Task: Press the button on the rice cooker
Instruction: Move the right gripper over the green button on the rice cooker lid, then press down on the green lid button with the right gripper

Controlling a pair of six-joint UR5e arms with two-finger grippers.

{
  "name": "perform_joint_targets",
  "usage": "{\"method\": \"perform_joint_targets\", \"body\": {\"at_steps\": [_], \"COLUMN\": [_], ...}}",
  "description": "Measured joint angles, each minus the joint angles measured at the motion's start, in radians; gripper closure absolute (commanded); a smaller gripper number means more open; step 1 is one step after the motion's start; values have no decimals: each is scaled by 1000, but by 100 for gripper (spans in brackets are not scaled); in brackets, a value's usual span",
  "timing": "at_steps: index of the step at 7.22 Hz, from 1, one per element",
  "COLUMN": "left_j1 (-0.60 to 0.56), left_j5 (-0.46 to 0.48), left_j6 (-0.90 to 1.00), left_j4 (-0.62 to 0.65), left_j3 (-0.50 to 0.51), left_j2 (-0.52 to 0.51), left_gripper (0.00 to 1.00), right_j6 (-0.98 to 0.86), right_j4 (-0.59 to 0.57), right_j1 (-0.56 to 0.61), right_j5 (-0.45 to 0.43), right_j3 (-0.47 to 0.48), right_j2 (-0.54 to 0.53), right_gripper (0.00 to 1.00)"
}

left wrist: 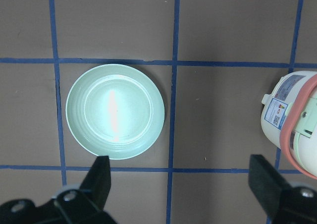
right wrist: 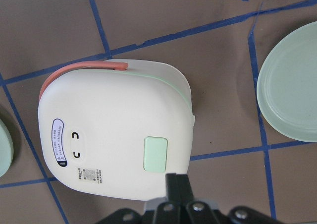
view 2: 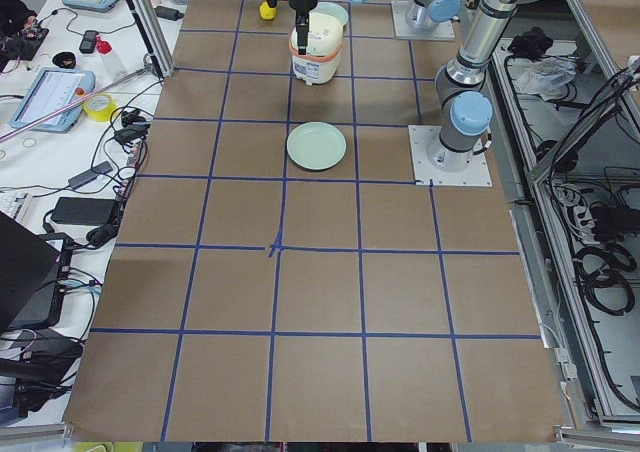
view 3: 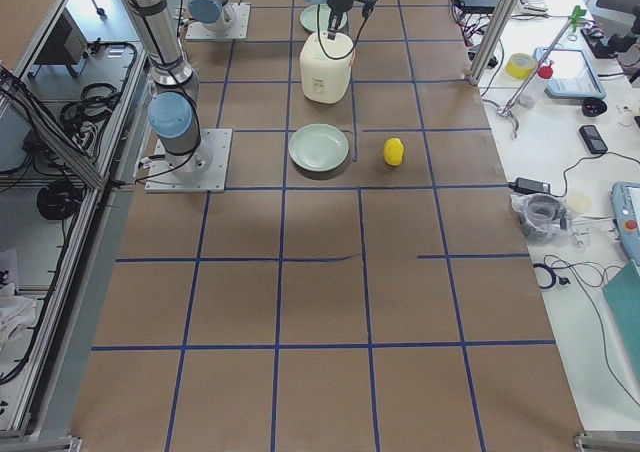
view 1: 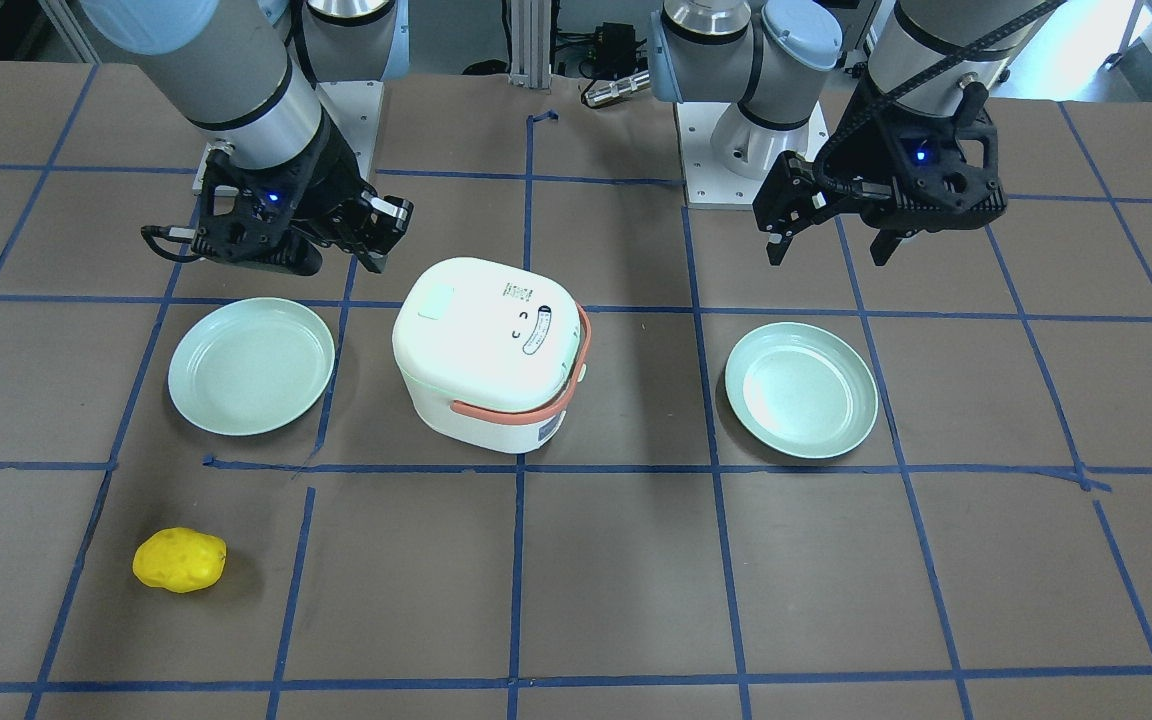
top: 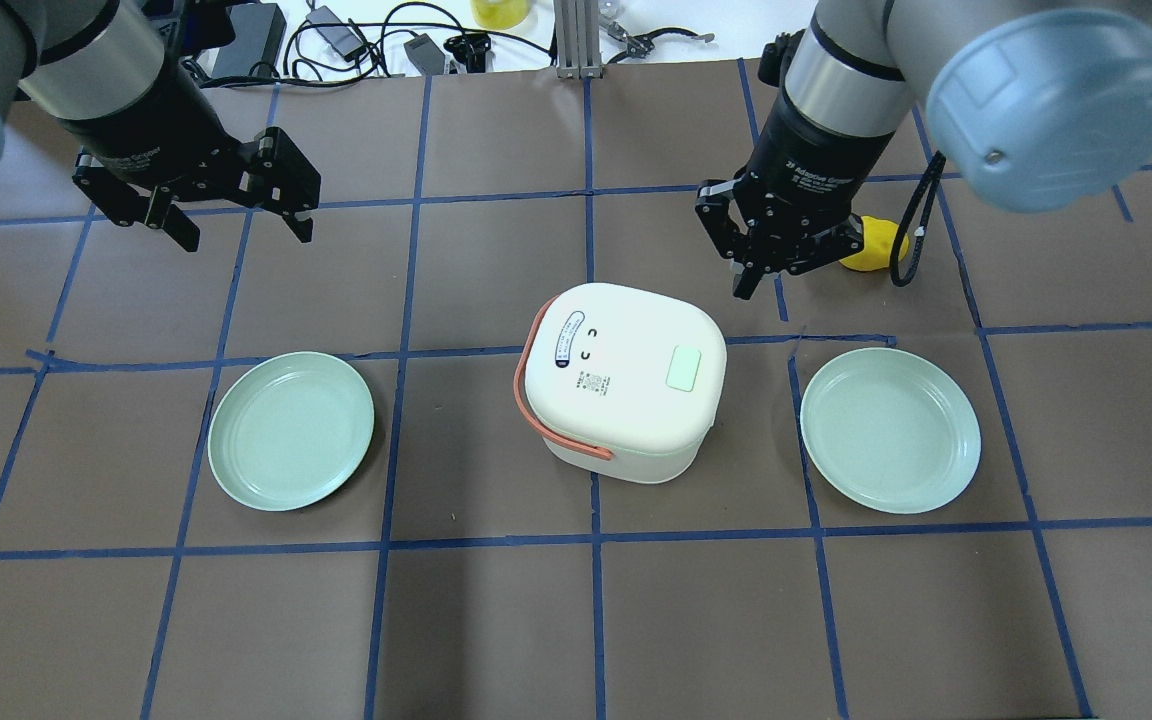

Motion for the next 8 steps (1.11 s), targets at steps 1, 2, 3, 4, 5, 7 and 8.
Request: {"method": "perform_joint_targets", "body": {"at_steps": [1, 2, 3, 4, 5, 7, 8], "left_j1": [0, 0, 0, 0, 0, 0, 0], "left_j5": [0, 0, 0, 0, 0, 0, 0], "left_j6": [0, 0, 1, 1, 1, 0, 0], "left_j4": [0, 0, 0, 0, 0, 0, 0], "left_j3": [0, 0, 0, 0, 0, 0, 0], "left_j2": [0, 0, 0, 0, 0, 0, 0], "left_gripper": [0, 0, 0, 0, 0, 0, 0], "right_j6": [23, 33, 37, 38, 39, 39, 40], "right_j4": [-27, -47, -66, -85, -105, -136, -147], "right_j1": [20, 31, 35, 37, 41, 49, 56], "right_j5": [4, 7, 15, 27, 36, 41, 42], "right_j3": [16, 36, 62, 89, 115, 151, 161], "right_j2": [11, 19, 23, 26, 27, 33, 39], "right_gripper": [100, 100, 100, 100, 100, 100, 100]}}
